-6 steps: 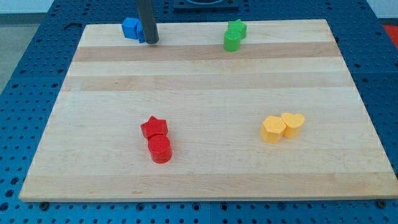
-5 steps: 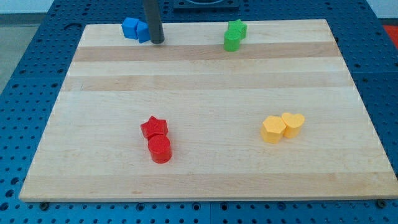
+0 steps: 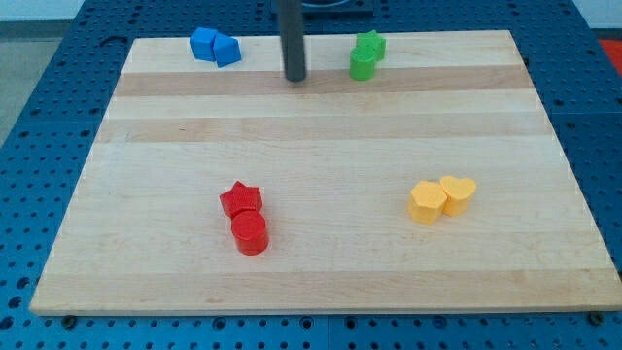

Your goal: Point your arm at the yellow hexagon

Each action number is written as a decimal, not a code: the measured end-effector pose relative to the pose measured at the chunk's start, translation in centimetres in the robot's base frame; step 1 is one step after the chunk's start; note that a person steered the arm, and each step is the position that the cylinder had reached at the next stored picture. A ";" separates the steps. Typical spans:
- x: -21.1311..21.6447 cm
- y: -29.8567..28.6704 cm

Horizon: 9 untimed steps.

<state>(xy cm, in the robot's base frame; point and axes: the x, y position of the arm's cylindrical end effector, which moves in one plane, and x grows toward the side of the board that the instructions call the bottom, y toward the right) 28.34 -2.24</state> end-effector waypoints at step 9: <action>19.5 10.2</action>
<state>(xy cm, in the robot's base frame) 47.86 8.00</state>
